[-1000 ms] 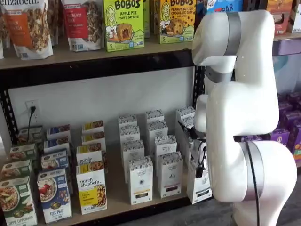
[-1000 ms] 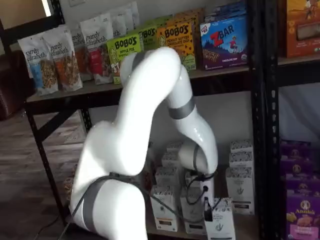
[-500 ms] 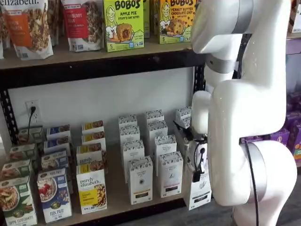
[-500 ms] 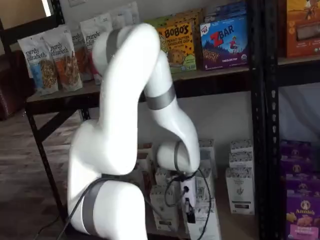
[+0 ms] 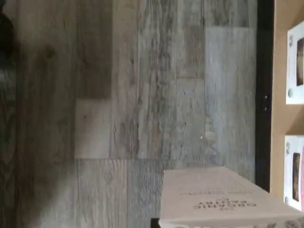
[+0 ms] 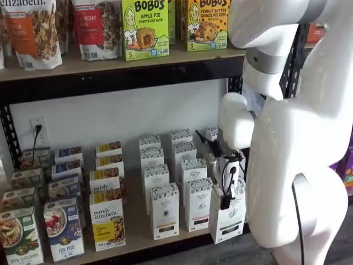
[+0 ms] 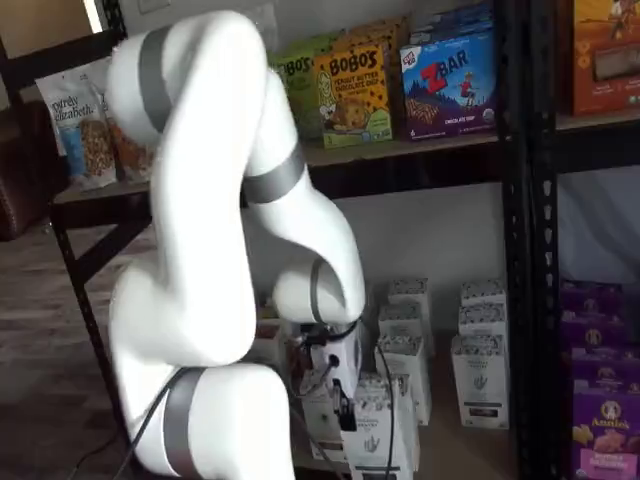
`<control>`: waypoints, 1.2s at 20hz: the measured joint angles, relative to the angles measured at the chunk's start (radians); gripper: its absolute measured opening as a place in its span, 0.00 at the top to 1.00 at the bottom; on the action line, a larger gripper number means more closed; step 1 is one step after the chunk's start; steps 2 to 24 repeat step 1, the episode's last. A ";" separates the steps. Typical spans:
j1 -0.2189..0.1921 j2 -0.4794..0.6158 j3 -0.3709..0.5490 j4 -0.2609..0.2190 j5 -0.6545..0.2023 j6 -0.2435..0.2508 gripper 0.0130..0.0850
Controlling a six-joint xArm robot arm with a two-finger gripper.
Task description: Pick up the white box with a green strip in the middle, on the bottom shelf, the sixth box from the left
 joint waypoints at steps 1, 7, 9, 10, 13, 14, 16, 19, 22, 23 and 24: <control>0.011 -0.035 0.017 0.009 0.016 0.004 0.44; 0.011 -0.035 0.017 0.009 0.016 0.004 0.44; 0.011 -0.035 0.017 0.009 0.016 0.004 0.44; 0.011 -0.035 0.017 0.009 0.016 0.004 0.44; 0.011 -0.035 0.017 0.009 0.016 0.004 0.44; 0.011 -0.035 0.017 0.009 0.016 0.004 0.44; 0.011 -0.035 0.017 0.009 0.016 0.004 0.44; 0.011 -0.035 0.017 0.009 0.016 0.004 0.44; 0.011 -0.035 0.017 0.009 0.016 0.004 0.44; 0.011 -0.035 0.017 0.009 0.016 0.004 0.44; 0.011 -0.035 0.017 0.009 0.016 0.004 0.44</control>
